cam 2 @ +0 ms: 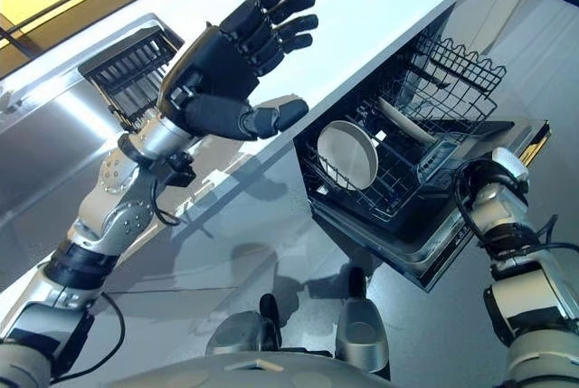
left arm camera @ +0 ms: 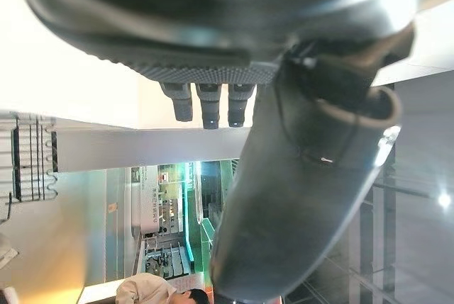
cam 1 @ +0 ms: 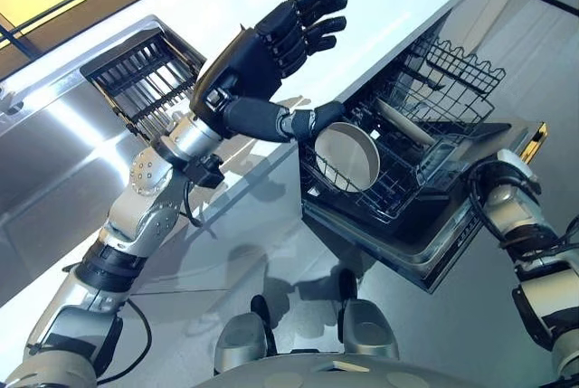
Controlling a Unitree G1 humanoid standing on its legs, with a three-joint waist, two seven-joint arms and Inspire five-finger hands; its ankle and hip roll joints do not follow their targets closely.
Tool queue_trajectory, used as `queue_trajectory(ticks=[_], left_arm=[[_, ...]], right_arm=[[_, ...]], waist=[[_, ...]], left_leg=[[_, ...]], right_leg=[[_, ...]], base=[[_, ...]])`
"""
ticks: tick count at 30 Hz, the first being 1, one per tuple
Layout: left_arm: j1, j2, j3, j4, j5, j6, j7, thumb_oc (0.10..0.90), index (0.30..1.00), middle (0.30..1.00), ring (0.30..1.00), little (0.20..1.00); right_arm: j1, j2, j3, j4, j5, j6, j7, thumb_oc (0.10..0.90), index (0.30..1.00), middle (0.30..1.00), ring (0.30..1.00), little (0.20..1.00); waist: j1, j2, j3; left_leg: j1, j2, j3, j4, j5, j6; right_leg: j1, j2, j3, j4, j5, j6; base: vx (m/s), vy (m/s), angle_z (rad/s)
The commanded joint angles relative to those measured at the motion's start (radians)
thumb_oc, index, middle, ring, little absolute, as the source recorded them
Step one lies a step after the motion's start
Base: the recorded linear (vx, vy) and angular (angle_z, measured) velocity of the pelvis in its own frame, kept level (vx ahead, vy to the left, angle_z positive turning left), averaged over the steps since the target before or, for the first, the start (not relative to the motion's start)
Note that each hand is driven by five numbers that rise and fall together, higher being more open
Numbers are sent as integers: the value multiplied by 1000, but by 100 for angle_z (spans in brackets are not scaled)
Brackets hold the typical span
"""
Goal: Pick up plates and place into dishwasher.
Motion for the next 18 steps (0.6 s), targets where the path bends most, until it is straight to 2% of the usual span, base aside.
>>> queue_trajectory(ticks=[1,7,10,16,17,18], left_arm=[[-62,-26,50,-33,-47,-109,-27,800,900,900,900,900],[-52,-17,58,-32,-57,-148,-33,800,900,900,900,900],[-56,-20,53,-29,-51,-144,-19,800,900,900,900,900],[-62,-12,51,-26,-63,-151,-10,800,900,900,900,900],[-51,-9,59,-28,-70,-156,-14,800,900,900,900,900],[-47,-8,62,-30,-72,-155,-13,800,900,900,900,900]], right_arm=[[-187,-86,74,-32,-5,-36,-71,100,300,300,300,200],[-238,-123,63,-79,0,-44,-99,100,300,300,300,200],[-258,-134,49,-89,-7,-64,-122,100,300,300,300,200],[-280,-166,66,-107,-34,-34,-81,100,300,300,300,200],[-261,-173,70,-102,-63,7,-29,100,300,300,300,200],[-251,-176,73,-95,-67,23,-6,100,300,300,300,200]], waist=[[34,-20,-22],[33,-11,19],[33,-12,32],[36,-22,39],[38,-28,37],[38,-30,37]], left_leg=[[-174,-17,-66,295,-121,69],[-242,-30,-97,385,-149,83],[-266,-38,-114,422,-159,87],[-274,-46,-129,437,-165,88],[-268,-46,-131,437,-166,89],[-263,-46,-131,434,-166,90]], right_leg=[[-58,-40,-21,346,-201,-47],[-129,-46,-14,461,-238,-68],[-155,-47,-11,505,-251,-74],[-163,-52,-13,531,-263,-77],[-158,-54,-14,537,-267,-76],[-155,-54,-16,537,-268,-76]], base=[[-100,-15,15],[-51,27,17],[-11,25,8],[28,19,2],[89,14,0],[120,17,0]])
